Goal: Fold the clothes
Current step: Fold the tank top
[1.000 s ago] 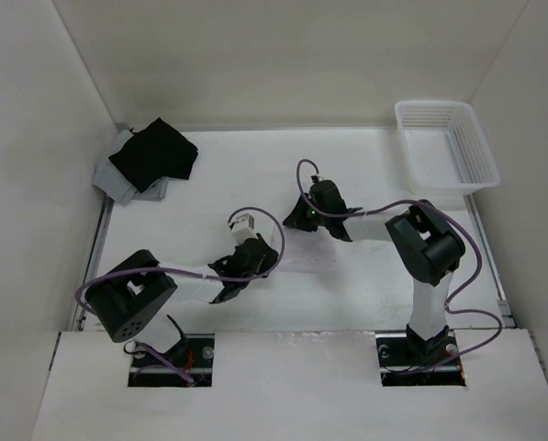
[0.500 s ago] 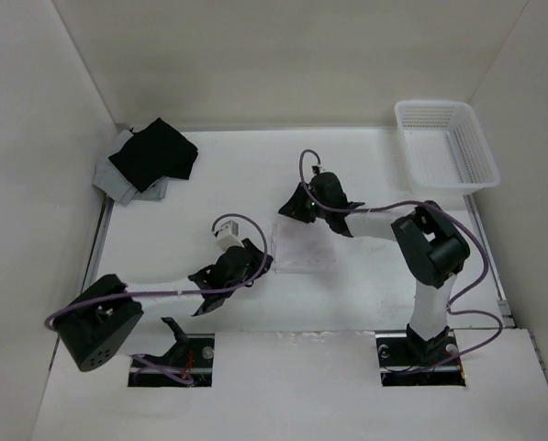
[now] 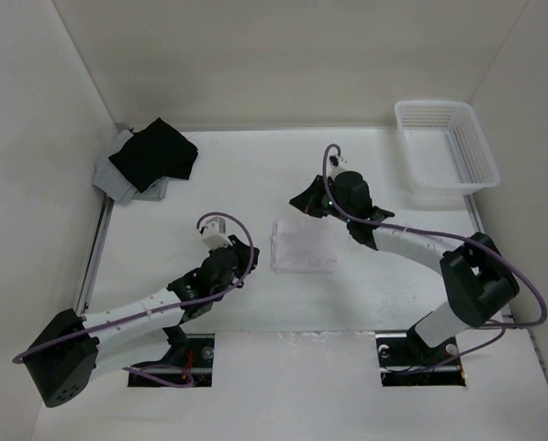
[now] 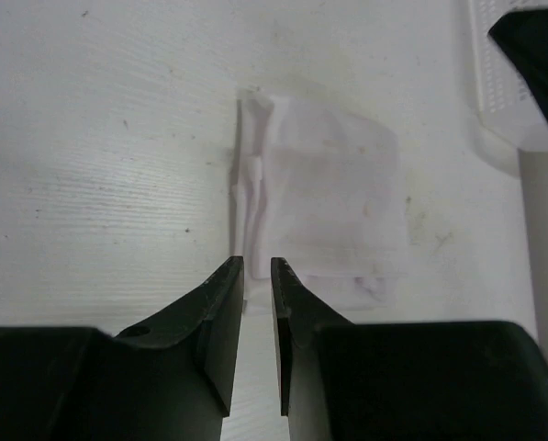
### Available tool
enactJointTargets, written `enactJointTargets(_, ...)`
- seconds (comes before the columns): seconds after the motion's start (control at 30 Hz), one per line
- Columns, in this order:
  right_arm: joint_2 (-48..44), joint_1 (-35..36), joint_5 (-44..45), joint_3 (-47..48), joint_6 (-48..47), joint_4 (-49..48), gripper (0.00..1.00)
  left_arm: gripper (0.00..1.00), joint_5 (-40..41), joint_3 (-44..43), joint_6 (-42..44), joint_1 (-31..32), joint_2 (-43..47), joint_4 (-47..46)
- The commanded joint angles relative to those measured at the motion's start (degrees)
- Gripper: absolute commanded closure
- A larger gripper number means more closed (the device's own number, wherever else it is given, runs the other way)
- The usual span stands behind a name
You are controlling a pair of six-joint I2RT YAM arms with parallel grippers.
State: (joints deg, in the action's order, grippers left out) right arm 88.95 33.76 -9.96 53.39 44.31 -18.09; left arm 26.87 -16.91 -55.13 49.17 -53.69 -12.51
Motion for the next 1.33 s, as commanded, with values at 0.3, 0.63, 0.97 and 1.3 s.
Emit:
enactJointTargets(0.3, -17.4, -0.6, 7.5, -16.0, -5.6, 0.2, 0.78, 0.68, -1.9, -4.5, 8.5, -4.6, -1.2, 4.6)
enactJointTargets(0.63, -39.6, -11.9, 28.4, -31.0, -4.2, 0.3, 0.46, 0.58, -4.8, -5.9, 10.0, -17.9, 1.6, 12.7)
enactJointTargets(0.97, -39.4, -16.2, 28.2, -37.6, 0.9, -5.5, 0.51, 0.58, -4.8, -6.1, 12.0, -19.6, -0.7, 11.7)
enactJointTargets(1.3, -40.0, -15.6, 28.3, -37.1, 0.1, -4.9, 0.59, 0.57, -4.5, -8.0, 12.6, -16.4, -5.3, 9.3)
